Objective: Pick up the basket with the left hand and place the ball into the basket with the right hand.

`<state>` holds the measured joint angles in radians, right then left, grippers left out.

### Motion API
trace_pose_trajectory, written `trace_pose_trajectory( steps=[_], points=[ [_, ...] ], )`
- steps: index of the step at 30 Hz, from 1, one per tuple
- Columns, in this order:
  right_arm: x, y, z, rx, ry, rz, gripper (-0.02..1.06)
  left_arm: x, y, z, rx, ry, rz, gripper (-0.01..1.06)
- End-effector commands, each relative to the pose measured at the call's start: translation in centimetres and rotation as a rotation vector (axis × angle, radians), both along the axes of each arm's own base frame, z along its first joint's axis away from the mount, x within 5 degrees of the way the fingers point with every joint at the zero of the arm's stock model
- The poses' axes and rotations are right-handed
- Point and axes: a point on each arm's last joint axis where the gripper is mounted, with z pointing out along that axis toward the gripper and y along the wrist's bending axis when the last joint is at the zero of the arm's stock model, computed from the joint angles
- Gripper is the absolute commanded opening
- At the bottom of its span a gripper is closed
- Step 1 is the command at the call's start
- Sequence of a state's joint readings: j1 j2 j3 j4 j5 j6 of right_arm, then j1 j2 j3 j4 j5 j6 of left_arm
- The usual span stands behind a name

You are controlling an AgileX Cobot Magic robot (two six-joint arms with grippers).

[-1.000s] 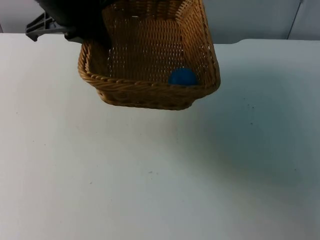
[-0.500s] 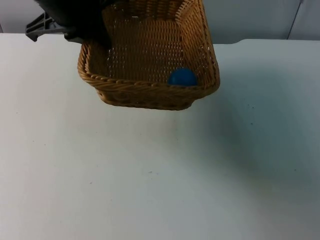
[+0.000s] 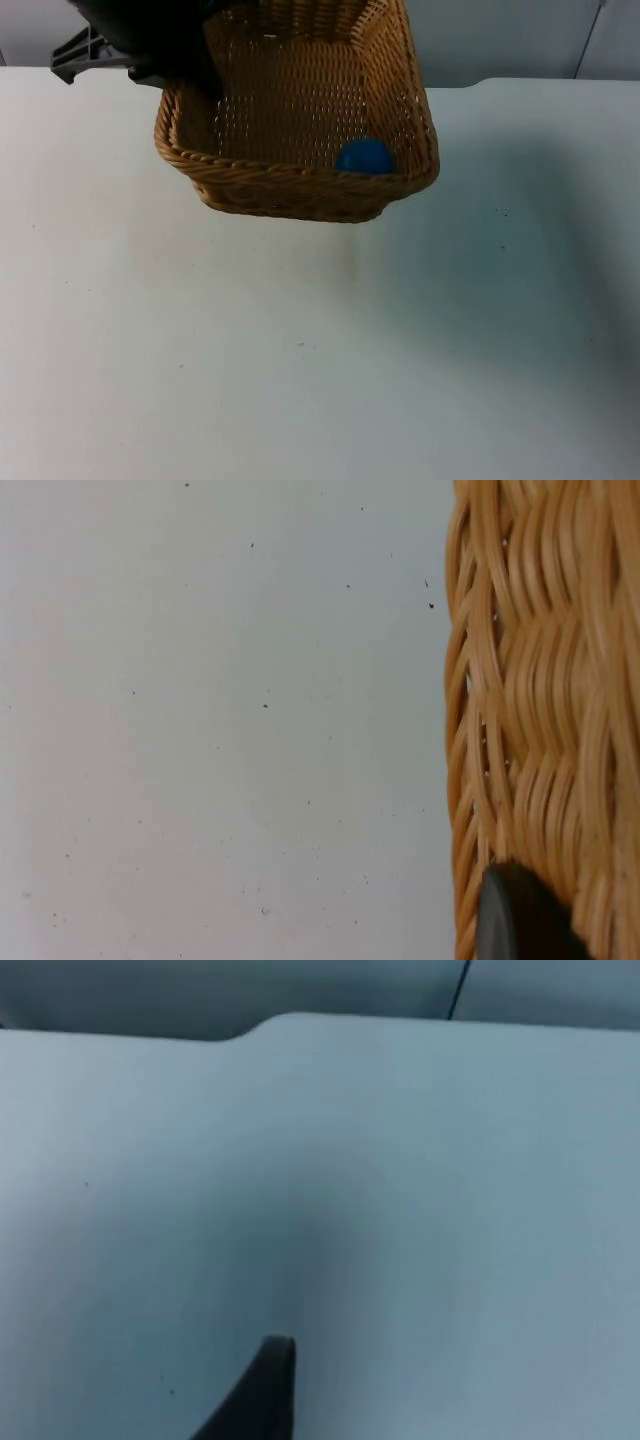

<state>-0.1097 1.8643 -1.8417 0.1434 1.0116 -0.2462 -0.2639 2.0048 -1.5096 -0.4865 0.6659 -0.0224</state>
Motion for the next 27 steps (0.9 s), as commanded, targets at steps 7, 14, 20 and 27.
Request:
trace_pose_trajectory(
  steps=[7,14,20,27],
  points=[
    [-4.6,0.5,0.7,0.002,0.01,-0.022,1.05,0.0,0.1,0.6,-0.025,-0.014,0.02,0.0],
    [-16.8,1.6,3.6,0.007,-0.159,-0.086,1.05,0.0,0.1,0.6,-0.024,-0.014,0.019,0.0],
    [-25.8,1.7,1.4,-0.06,-0.231,-0.148,1.05,0.0,0.1,0.6,-0.024,-0.014,0.019,0.0],
    [-26.5,3.0,-0.8,-0.057,-0.2,-0.078,1.05,-0.1,0.1,0.5,-0.014,-0.003,-0.005,0.0]
  ],
)
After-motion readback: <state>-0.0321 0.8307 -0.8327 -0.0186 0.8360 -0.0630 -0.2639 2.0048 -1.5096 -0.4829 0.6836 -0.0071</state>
